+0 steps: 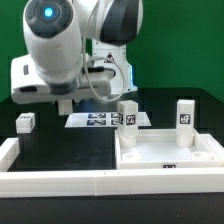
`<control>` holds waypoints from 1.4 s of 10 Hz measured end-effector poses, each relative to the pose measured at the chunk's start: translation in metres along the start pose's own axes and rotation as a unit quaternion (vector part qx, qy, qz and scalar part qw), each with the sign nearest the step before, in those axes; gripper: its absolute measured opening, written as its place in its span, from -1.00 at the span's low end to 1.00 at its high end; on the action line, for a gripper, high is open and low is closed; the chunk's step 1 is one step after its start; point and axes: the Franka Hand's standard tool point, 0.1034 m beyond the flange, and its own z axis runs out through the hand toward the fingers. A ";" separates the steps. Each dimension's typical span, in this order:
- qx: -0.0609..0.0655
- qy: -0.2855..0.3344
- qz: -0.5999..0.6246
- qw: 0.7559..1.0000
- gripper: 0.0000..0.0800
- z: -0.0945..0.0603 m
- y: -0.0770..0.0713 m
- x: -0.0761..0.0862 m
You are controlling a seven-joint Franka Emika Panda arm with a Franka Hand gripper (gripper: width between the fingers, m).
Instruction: Assemble square table
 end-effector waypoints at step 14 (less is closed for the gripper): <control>-0.034 0.346 -0.018 0.937 -0.27 -0.115 -0.015 0.007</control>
Offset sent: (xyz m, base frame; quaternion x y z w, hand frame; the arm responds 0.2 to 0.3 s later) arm 0.0000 0.0000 0.0000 0.0000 0.0000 0.0000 1.0000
